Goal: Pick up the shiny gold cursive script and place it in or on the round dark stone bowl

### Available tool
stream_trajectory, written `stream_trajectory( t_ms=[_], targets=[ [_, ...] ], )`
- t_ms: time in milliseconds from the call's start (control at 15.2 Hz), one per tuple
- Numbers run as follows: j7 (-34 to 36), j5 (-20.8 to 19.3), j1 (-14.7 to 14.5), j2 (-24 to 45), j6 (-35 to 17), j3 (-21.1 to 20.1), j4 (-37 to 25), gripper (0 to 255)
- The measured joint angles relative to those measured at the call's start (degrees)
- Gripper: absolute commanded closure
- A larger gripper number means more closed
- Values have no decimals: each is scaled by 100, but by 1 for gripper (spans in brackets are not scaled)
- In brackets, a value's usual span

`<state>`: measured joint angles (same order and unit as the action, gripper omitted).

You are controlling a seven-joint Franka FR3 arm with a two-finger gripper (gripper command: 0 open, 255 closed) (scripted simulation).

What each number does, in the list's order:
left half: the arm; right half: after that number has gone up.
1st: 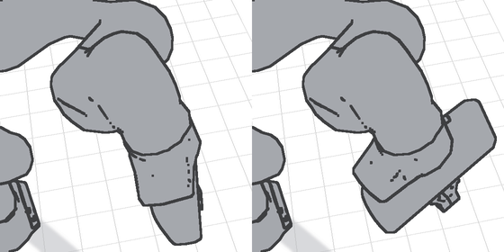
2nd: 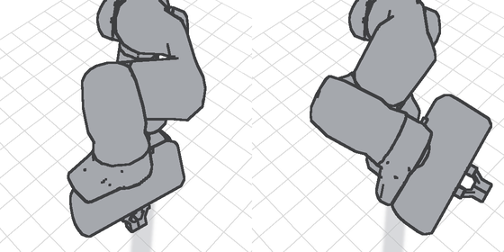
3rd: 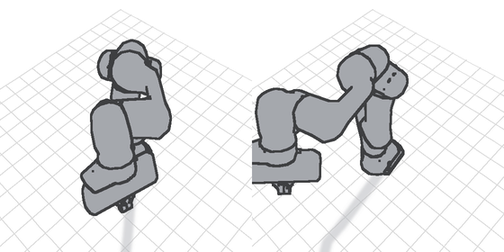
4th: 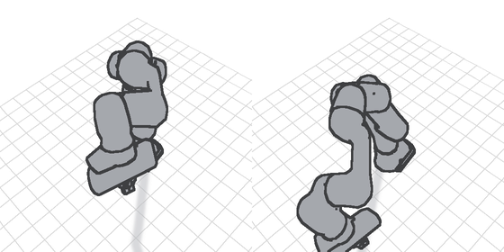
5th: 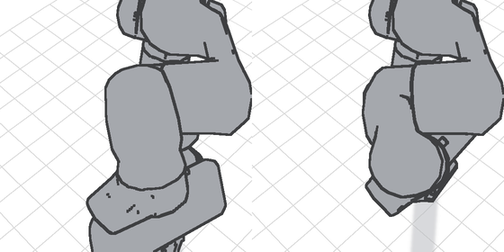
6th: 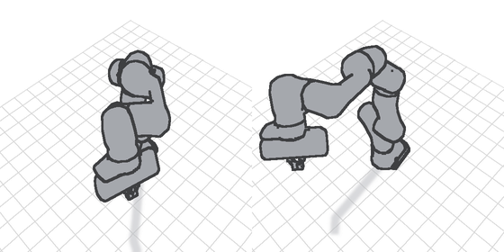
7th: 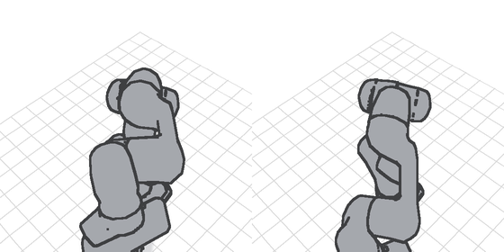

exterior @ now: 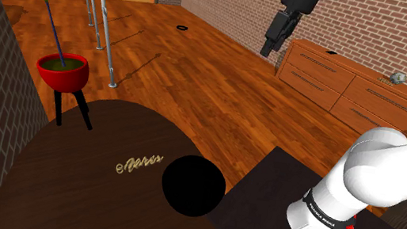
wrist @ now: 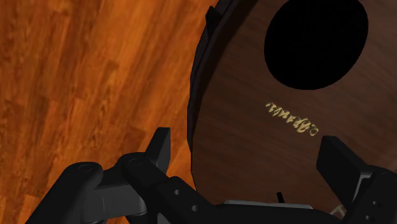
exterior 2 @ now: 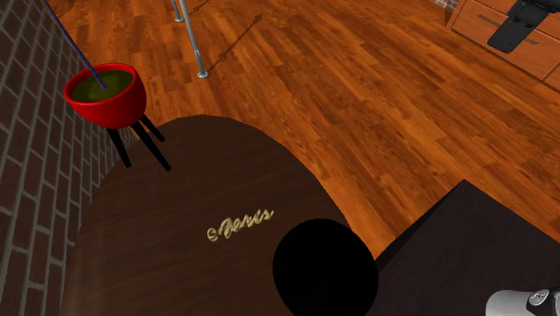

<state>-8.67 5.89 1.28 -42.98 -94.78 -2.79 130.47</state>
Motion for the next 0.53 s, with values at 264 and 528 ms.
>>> stream_trajectory(
  t_ms=[264,528],
  targets=[
    [154,41,-64,147,-339,-241,191,0],
    [388,52,-146,539,-945,-624,406,0]
  ],
)
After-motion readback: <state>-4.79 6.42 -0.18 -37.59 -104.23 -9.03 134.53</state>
